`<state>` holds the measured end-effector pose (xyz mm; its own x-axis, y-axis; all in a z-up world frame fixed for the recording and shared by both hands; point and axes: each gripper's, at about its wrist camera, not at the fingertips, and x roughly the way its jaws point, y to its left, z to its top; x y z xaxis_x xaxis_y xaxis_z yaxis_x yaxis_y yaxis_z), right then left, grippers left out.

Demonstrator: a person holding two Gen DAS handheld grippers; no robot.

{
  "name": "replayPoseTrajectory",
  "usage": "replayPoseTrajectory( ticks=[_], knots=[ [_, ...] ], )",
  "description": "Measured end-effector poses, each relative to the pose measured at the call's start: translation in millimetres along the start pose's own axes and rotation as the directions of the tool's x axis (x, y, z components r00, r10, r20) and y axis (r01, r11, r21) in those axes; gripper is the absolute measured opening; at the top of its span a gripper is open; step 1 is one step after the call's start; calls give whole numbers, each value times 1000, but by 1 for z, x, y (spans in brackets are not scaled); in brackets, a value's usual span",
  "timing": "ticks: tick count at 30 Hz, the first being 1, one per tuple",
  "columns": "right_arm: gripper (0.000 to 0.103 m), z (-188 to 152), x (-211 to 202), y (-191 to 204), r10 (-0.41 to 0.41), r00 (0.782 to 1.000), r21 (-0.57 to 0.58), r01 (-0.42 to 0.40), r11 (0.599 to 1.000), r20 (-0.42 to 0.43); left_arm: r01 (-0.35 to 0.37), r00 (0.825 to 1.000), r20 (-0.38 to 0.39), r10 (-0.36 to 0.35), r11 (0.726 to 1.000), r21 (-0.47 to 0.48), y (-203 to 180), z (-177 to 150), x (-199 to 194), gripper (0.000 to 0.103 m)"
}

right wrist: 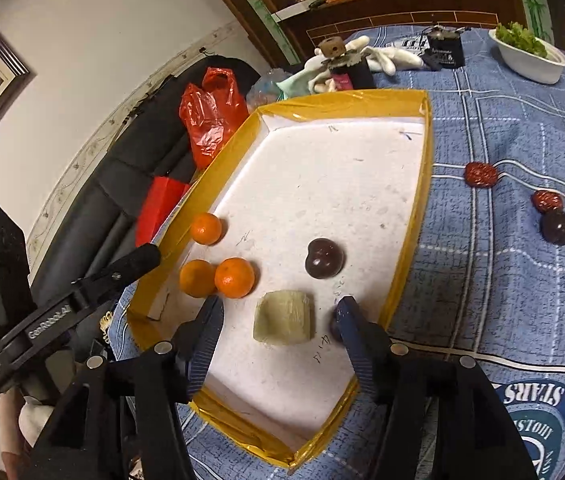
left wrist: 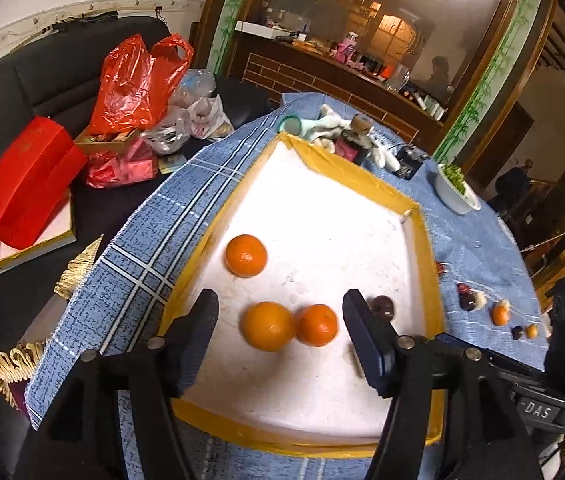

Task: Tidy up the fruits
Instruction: 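Lift both open tools away from the tray back over the fruit, then grasp an orange with the left tool while the right tool grasps a dark plum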

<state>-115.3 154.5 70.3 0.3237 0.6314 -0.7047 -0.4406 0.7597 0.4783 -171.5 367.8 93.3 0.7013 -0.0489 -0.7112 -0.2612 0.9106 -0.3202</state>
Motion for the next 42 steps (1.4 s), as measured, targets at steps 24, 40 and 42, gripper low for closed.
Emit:
replayPoseTrajectory(
  ticks=[24,40,42],
  knots=[
    [64,-98,-219,-197,-415,878,359,317,878,238,340,933,-247,-262,868,363,-223,-77,19,80],
    [47,-22,-185,-280,-453,876,369,371,852,166,213,972,-188,-139,858,467,-279,-65,49,73],
    [47,-25,-178,-284,-442,884,356,369,859,151,224,969,-208,-135,834,504,-297,-67,62,54]
  ],
)
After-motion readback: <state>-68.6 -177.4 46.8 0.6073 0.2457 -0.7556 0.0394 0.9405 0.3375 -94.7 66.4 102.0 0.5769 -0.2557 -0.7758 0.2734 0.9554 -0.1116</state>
